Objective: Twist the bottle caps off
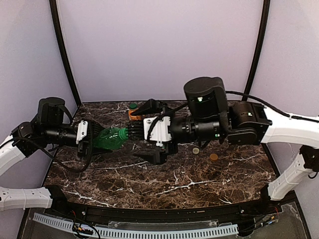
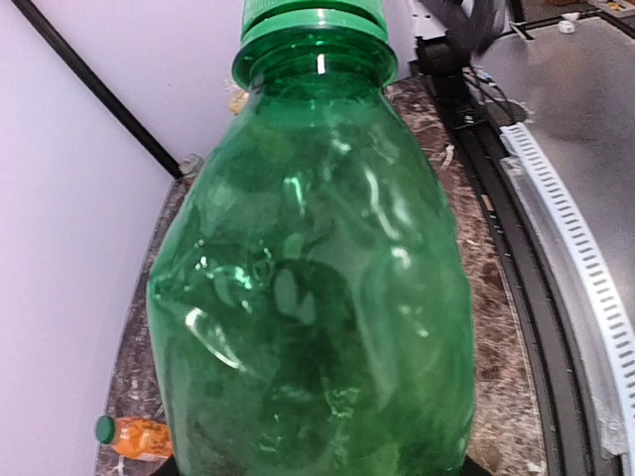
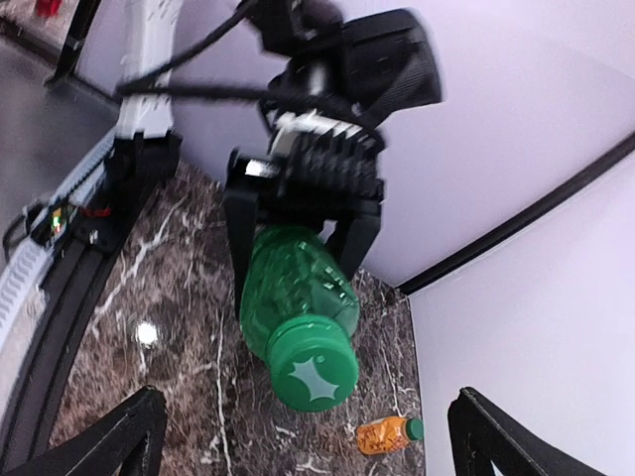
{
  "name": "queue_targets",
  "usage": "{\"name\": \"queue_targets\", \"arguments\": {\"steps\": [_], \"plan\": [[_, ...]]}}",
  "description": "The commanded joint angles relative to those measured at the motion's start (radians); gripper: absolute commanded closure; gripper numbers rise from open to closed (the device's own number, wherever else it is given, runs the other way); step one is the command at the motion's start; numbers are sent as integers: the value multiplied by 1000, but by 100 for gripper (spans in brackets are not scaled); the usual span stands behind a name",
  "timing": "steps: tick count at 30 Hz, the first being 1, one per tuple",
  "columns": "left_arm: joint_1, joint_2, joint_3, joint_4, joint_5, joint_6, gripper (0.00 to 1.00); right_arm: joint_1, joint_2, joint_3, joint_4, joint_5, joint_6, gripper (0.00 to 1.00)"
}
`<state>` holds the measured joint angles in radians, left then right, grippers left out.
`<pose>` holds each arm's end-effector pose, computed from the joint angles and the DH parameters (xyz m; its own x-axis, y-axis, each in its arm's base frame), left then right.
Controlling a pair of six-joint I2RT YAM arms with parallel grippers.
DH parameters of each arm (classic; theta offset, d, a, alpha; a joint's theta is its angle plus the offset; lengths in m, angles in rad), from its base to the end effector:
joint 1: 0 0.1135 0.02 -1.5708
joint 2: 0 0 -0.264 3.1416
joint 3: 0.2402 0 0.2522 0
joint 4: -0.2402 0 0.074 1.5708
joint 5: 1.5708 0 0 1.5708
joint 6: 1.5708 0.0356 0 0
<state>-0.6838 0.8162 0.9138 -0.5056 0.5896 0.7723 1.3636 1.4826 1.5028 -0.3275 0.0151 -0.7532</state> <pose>0.1210 -0.1241 0.3483 0.4222 0.4041 -0.8115 0.8741 0.0556 0.4825 0.0715 0.3374 0.4083 0.6218 -0.3663 -0.6922 -0.7542 -0.0421 -0.6553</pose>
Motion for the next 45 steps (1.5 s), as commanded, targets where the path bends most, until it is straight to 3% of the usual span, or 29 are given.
{"name": "queue_targets", "arguments": {"steps": [1,5,8,11,18,30,37,39,45], "plan": [[-5,-25,-57,284,-200,-17,93,-40,-80,-12,192,-31,311,2],[-5,-24,-123,525,-449,37,92,-113,-58,22,237,12,685,2],[-5,-18,-164,608,-527,129,92,-183,-28,52,216,126,1061,4],[-5,-14,-192,672,-604,199,93,-223,-2,63,207,90,1252,13],[-5,-14,-233,707,-649,312,94,-225,109,171,178,11,1323,18],[-5,-18,-237,705,-617,316,94,-234,223,234,155,-10,1350,32],[-5,-18,-237,704,-613,324,94,-234,256,253,98,-63,1359,34],[-5,-19,-236,702,-611,324,94,-233,248,241,90,-61,1364,40],[-5,-17,-235,705,-610,330,94,-235,224,210,91,-64,1376,70]]}}
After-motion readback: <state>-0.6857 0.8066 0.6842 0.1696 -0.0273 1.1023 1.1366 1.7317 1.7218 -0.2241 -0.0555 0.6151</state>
